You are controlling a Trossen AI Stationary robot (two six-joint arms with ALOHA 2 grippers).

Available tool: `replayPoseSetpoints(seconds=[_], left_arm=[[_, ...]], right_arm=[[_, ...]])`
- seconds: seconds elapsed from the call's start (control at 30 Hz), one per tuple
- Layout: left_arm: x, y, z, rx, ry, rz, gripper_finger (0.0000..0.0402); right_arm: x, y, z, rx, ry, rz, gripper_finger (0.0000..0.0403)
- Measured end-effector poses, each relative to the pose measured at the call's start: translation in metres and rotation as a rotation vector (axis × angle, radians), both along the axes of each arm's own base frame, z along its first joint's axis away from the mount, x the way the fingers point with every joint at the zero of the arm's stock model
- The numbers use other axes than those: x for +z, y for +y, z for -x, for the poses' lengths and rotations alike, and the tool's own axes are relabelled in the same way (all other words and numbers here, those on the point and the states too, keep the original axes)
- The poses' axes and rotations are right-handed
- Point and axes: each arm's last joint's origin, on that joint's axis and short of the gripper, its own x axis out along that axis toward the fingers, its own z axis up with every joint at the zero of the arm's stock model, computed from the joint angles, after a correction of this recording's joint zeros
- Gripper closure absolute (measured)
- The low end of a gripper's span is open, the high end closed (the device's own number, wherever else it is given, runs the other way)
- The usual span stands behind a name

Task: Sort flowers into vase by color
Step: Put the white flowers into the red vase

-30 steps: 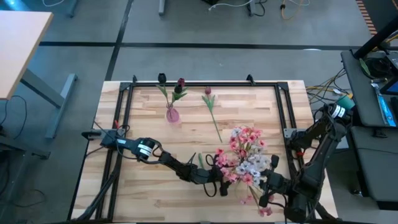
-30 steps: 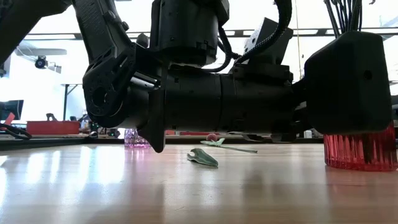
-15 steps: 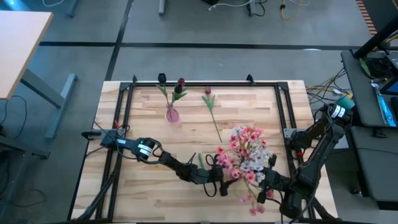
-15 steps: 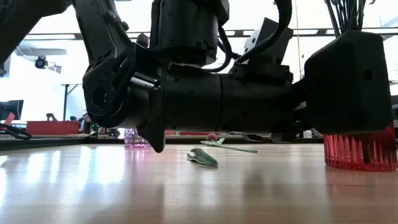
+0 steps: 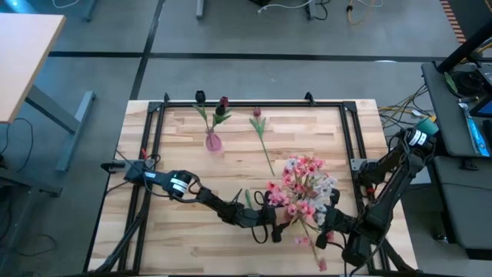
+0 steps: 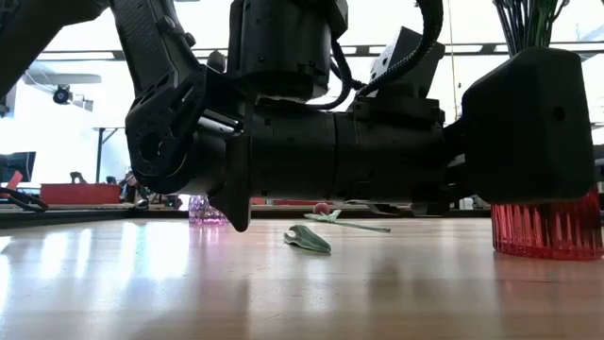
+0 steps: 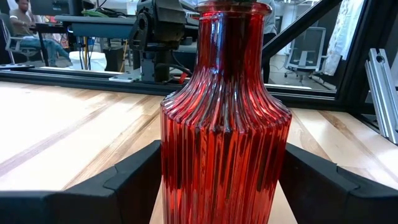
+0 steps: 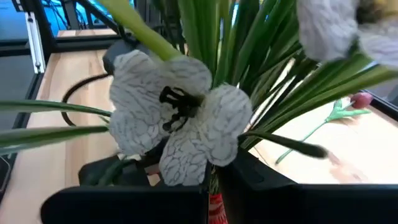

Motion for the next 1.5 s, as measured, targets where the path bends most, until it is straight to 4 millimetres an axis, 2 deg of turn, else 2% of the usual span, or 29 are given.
replayPoseSetpoints(seconds=[0.33, 0.77, 0.93, 1.07, 1.23, 1.37, 1.5], left_arm=[[0.000, 0.000, 0.000, 0.008, 0.000, 0.000, 0.0127], [0.000, 0.000, 0.000, 0.007, 0.000, -0.001, 0.0127], [0.000, 0.000, 0.000, 0.006, 0.000, 0.000, 0.0127], [0.000, 0.000, 0.000, 0.006, 0.000, 0.000, 0.0127], [0.000, 0.000, 0.000, 0.006, 0.000, 0.000, 0.0127], [0.000, 0.000, 0.000, 0.010, 0.000, 0.000, 0.0127], [0.000, -0.001, 0.001, 0.012, -0.006, 0.000, 0.0127]], right_arm=[[-0.003, -0.001, 0.001, 0.003, 0.010, 0.004, 0.0390], [0.026, 0.010, -0.007, 0.026, -0.032, 0.036, 0.0390], [0.030, 0.012, -0.008, 0.030, -0.035, 0.030, 0.0383], [0.030, 0.012, -0.008, 0.026, -0.038, 0.009, 0.0338], [0.032, 0.012, -0.007, 0.026, -0.039, 0.002, 0.0247], [0.046, 0.016, -0.004, 0.051, -0.051, -0.024, 0.0187], [0.057, 0.020, 0.000, 0.076, -0.057, -0.032, 0.0147]])
